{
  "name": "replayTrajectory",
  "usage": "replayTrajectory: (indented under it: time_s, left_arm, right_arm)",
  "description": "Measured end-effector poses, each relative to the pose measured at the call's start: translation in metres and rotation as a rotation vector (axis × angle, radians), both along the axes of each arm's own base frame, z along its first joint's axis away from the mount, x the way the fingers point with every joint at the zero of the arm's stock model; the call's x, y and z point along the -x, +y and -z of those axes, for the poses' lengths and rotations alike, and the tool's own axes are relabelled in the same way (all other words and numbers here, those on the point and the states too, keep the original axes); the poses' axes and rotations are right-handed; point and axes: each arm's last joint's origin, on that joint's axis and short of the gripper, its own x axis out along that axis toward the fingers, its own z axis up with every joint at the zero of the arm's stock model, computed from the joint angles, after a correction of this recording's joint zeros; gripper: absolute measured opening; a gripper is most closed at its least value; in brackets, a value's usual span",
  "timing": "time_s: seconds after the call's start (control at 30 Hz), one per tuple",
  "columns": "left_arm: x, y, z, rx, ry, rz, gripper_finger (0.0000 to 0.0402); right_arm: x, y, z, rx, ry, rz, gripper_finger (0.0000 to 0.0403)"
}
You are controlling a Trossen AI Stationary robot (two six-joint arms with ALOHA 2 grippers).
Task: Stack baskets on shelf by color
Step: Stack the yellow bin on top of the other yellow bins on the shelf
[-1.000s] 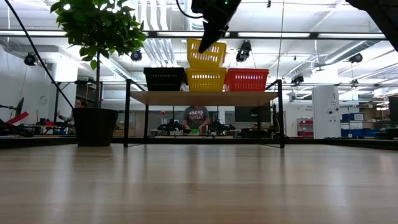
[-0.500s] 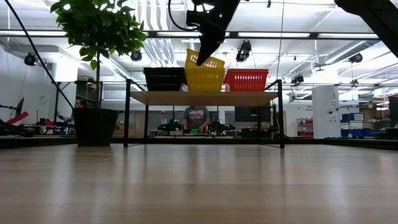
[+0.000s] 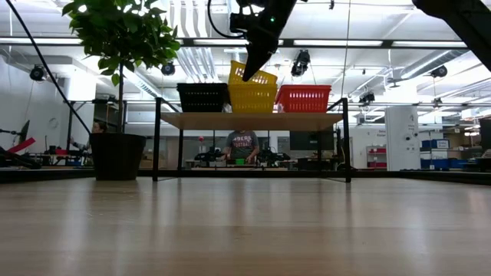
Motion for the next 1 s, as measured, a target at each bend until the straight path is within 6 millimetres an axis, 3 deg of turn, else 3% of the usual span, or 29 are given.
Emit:
replayTrajectory:
  time_s: [0.73,1.0]
  left_arm:
    - [-0.0001,0.0001,0.0,-0.001,0.0,-0.001,0.0008]
    - [-0.0001,0.0001,0.0,-0.001,0.0,-0.001,0.0008]
  right_arm:
    - [0.0071,0.0037,-0.007,-0.009,0.038,-0.008,0.001]
    - [0.0077,0.0039,-0.0057,-0.018,0.047,0.002,0.0052]
